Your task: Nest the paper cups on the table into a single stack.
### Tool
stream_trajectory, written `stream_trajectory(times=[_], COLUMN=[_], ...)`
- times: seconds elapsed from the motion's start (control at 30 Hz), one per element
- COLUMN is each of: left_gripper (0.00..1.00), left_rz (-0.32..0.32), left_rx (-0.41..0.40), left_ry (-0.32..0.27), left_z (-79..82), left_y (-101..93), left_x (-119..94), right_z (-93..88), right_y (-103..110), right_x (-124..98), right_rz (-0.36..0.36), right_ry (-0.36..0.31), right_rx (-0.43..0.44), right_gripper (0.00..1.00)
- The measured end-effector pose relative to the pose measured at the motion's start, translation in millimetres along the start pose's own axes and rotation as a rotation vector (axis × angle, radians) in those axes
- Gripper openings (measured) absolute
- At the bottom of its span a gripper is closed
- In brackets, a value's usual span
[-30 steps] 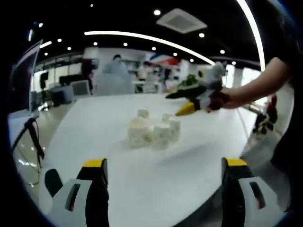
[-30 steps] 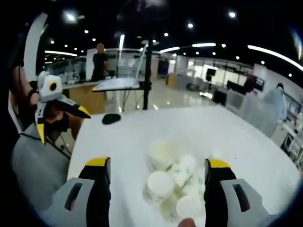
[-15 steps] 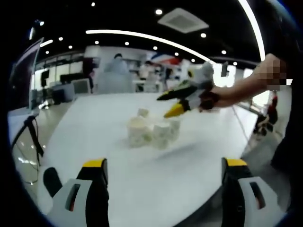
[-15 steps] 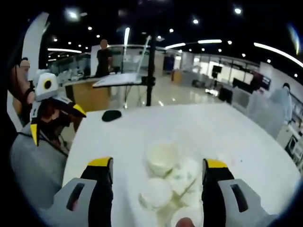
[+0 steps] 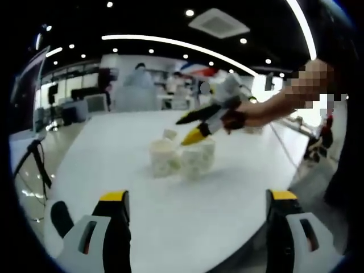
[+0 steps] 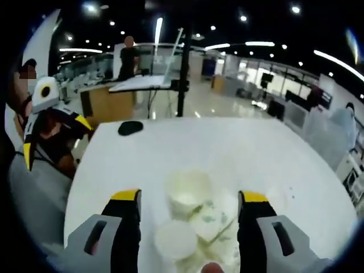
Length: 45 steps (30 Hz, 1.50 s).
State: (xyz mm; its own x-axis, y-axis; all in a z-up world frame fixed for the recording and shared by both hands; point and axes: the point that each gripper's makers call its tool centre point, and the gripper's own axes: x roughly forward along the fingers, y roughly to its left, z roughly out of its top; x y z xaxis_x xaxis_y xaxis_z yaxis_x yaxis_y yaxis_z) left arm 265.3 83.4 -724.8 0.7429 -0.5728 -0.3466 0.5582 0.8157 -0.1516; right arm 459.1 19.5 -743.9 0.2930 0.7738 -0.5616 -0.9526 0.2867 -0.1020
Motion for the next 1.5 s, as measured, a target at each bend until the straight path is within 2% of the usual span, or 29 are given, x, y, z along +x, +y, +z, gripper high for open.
stream_trajectory(times=[0.47, 0.67, 0.93, 1.5], left_gripper=[1.0, 1.0, 1.0, 1.0], left_rz=[0.002, 0.003, 0.01, 0.008], left_rx=[-0.005, -0.009, -0.012, -0.026], left_ry=[0.005, 0.006, 0.005, 0.007], left_z=[-4.4, -6.0, -7.4, -14.7], left_y=[-0.3, -1.4, 0.0, -6.2], left_x=[-2, -4, -8, -6], right_z=[-5.4, -5.2, -15.1, -18.1], right_y=[2, 7, 4, 0], right_x=[27, 34, 45, 59], right_rz=[0.025, 0.038, 0.037, 0.041], right_ry=[0.081, 0.09, 0.133, 0.156], right_rx=[-0.03, -0.029, -0.036, -0.041], right_gripper=[0.59, 0.55, 0.52, 0.5])
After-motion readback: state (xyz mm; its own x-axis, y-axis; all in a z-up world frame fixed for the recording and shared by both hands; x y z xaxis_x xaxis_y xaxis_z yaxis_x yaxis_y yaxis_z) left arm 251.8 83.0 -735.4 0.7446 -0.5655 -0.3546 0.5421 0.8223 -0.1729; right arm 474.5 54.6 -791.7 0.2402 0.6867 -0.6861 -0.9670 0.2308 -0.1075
